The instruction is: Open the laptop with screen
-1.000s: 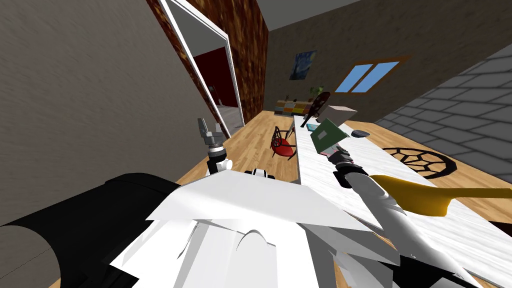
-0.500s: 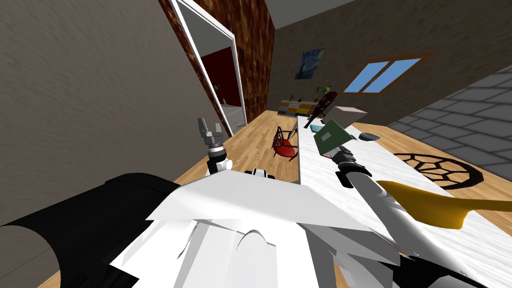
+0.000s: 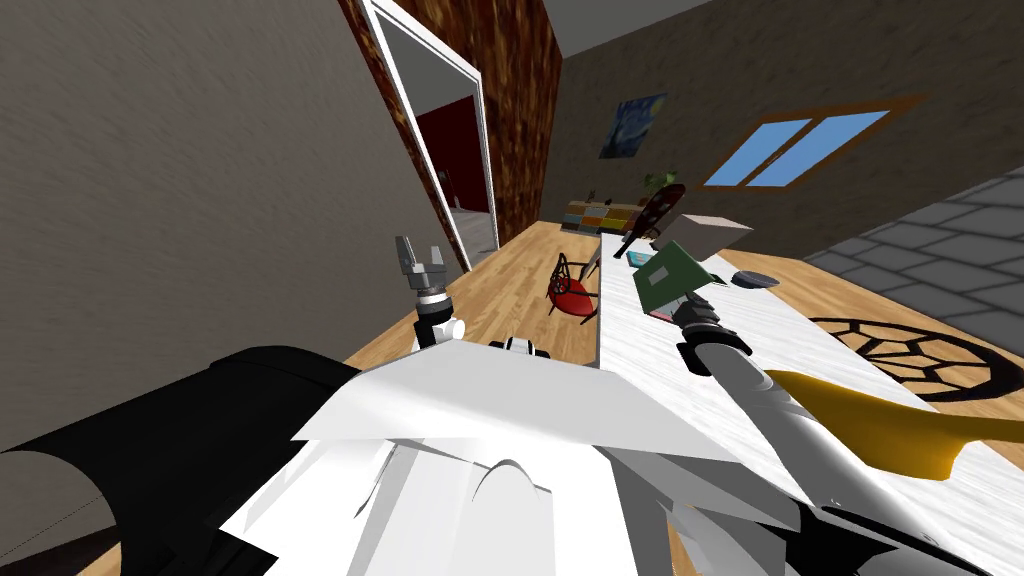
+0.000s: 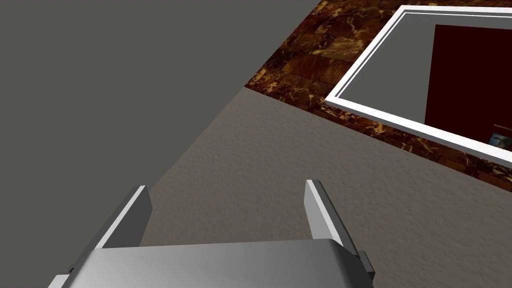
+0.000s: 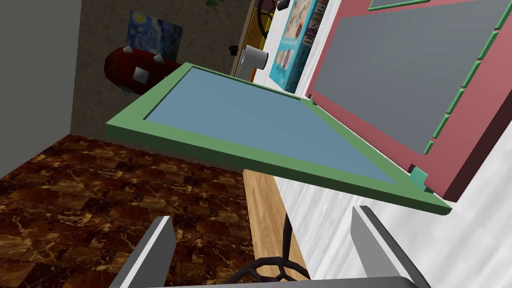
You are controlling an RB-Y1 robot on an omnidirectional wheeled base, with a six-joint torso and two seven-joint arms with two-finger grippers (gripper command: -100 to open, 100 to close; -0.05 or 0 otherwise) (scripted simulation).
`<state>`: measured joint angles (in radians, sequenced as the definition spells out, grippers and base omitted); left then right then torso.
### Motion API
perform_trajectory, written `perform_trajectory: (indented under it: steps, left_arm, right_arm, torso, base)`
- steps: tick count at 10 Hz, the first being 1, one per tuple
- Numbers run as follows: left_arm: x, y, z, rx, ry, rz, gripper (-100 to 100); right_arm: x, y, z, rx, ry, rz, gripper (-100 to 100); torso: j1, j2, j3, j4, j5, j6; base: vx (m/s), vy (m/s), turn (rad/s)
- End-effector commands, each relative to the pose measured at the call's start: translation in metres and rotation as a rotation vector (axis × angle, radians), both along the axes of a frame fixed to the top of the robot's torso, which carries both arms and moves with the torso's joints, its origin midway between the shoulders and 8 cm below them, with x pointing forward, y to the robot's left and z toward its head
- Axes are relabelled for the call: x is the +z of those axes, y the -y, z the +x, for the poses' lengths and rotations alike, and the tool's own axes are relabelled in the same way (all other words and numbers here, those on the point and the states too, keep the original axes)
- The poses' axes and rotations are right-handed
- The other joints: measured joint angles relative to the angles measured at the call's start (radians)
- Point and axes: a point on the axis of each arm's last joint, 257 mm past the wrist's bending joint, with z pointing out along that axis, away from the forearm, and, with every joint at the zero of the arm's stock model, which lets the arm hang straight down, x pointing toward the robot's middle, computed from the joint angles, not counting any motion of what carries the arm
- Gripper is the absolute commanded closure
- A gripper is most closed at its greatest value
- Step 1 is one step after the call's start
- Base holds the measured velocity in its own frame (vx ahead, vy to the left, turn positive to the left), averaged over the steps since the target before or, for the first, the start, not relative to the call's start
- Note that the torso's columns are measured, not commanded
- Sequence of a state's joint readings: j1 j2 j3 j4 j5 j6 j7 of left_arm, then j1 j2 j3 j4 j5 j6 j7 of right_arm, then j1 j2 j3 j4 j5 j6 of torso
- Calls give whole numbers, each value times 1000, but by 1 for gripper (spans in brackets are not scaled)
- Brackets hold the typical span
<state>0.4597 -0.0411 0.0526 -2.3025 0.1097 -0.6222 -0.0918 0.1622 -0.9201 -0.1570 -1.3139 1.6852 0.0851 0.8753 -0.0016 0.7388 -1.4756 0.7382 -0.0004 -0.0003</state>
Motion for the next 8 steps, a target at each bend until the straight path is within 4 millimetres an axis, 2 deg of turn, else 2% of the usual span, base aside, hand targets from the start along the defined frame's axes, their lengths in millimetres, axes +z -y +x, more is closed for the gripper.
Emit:
perform_trajectory:
  steps: [1,3,8]
  left_arm:
    - [0,0,0,0,0,0,0]
    - [0,0,0,0,0,0,0]
    - [0,0,0,0,0,0,0]
  right_arm:
    - [10,17,-1,-29,-13,-102,-100]
    - [10,17,-1,-29,-13,-102,-100]
    - [33,46,-4,-70,-51,-305,-100]
  torso:
    - [1,-1,0,0,0,1]
    - [2,0,0,0,1,1]
    - [1,1,0,0,0,0]
  base:
    - [-70,-56,181]
    - [-47,-31,48]
    - [-54,-33,168]
